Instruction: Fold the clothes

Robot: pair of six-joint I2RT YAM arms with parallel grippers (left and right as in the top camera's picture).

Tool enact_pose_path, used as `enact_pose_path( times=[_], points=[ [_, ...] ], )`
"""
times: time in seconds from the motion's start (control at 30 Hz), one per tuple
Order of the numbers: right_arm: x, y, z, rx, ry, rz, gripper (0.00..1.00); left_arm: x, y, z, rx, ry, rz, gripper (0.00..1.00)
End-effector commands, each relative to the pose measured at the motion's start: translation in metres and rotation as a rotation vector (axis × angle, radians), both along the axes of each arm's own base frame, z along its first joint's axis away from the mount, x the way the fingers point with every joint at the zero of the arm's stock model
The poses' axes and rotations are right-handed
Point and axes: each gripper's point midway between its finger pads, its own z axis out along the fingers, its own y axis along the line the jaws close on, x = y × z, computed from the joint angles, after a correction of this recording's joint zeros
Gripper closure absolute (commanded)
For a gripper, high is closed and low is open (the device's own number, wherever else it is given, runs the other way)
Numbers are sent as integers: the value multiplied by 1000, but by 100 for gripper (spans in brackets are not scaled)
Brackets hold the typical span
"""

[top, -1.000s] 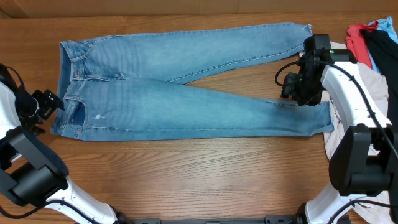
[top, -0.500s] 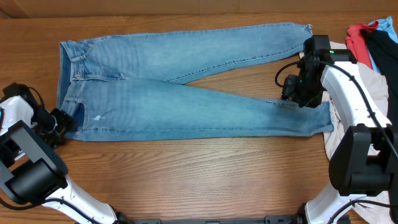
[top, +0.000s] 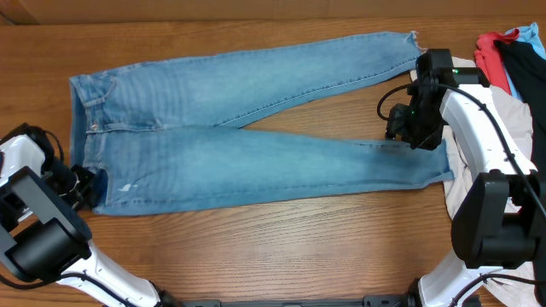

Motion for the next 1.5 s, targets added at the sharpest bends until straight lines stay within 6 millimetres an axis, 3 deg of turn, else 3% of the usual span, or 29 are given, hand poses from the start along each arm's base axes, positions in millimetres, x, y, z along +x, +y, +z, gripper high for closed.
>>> enact_pose_path(
  times=[0.0,0.1,0.23,0.4,0.53,0.7,0.83,0.93,1.17,1.23,1.47],
  points=[
    [-4,17,3,89,5,50,39,-21,17,-3,48,59,85,95],
    [-7,51,8,227,-5,155,39,-16,17,-5,29,23,101,94],
    [-10,87,10,266,-11,246,39,-12,16,-5,29,10,96,93],
    [-16,160,8,368,-24,368,39,-8,14,-6,32,7,82,91],
    [-17,197,-16,371,14,357,39,-7,12,-6,31,6,72,91],
    [-19,206,-62,355,110,302,40,-6,12,-6,30,6,72,91],
    [-27,178,-98,236,205,259,40,-3,11,-6,25,-11,72,91],
    [-28,144,-107,115,242,223,40,-2,11,-6,26,-11,71,91],
    [-45,52,-101,-119,374,42,40,-1,12,-7,29,-15,67,91],
    [-47,29,-99,-163,392,-19,40,-1,12,-7,31,-17,68,96],
    [-49,-41,-98,-184,415,-214,38,-2,15,-7,43,-13,63,96]
  ],
)
